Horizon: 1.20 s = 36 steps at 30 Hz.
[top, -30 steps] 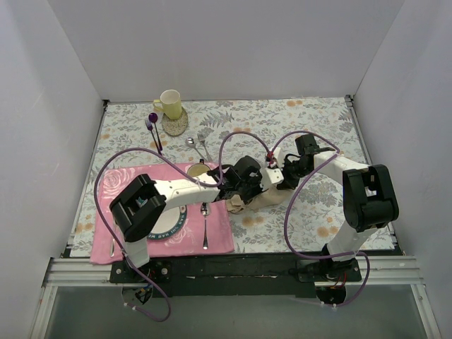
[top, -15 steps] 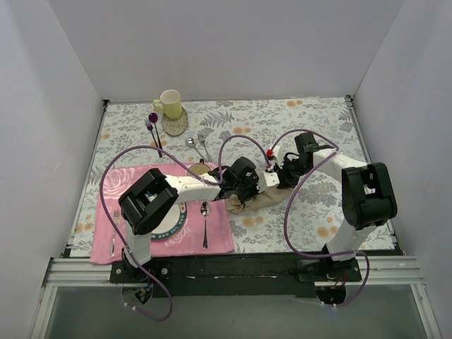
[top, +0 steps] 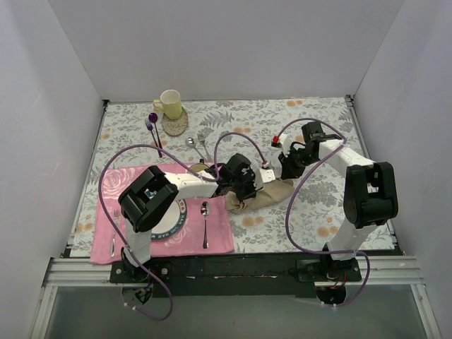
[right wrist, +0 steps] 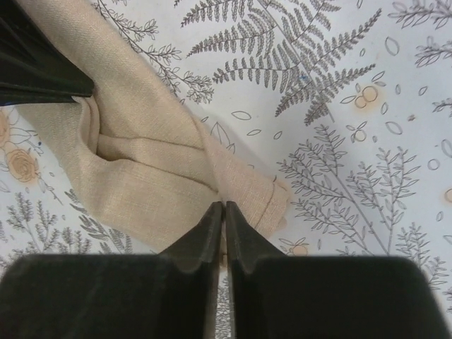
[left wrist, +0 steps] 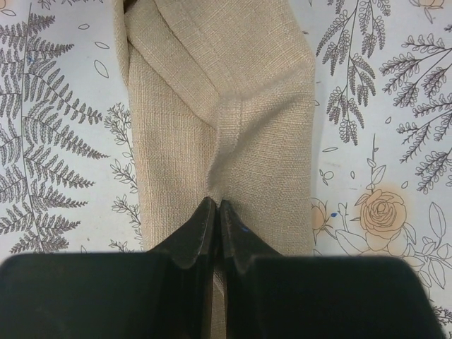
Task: Fold the napkin into a case and place the utensils inside
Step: Stuff the top corner of the smaller-rectangle-folded napkin into the folded napkin.
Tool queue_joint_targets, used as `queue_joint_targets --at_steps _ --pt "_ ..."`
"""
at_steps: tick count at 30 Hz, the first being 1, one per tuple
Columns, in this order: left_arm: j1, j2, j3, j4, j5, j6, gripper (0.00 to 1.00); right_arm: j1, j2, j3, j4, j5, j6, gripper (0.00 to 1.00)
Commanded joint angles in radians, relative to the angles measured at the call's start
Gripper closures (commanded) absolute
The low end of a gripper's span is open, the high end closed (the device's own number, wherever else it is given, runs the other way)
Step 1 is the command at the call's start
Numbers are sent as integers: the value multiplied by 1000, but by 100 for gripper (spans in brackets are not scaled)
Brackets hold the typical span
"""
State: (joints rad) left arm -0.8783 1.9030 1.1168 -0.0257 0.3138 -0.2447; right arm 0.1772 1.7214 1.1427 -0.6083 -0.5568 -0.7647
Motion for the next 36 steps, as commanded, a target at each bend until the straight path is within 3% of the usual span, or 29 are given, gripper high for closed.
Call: queue_joint_targets --at_steps 1,6,9,12,14,17,18,22,27,36 --pt "28 44 14 -89 69 -22 100 -5 -5 48 -76 -17 -42 79" --pt "47 59 40 -123 120 -34 100 -22 -45 51 -64 -41 -62 65" --pt "53 70 52 -140 145 -42 100 -35 -74 34 -41 -60 -82 64" --pt "67 88 75 -163 165 -57 100 -36 -95 6 -18 -42 -123 71" --pt "76 97 86 -177 174 -62 100 -36 -106 -6 -22 -22 -165 83" --pt "88 114 110 -198 203 -70 100 -36 -128 -34 -45 -44 -212 88" --pt "88 119 116 -207 212 -70 100 -36 -137 -52 -41 -57 -216 87" --pt "93 131 124 -220 231 -73 100 4 -201 -116 30 -83 -242 66" --pt "107 146 135 -236 263 -94 100 16 -226 -170 97 -143 -355 63" --pt "122 159 147 -250 294 -94 100 19 -194 -216 85 -265 -745 61"
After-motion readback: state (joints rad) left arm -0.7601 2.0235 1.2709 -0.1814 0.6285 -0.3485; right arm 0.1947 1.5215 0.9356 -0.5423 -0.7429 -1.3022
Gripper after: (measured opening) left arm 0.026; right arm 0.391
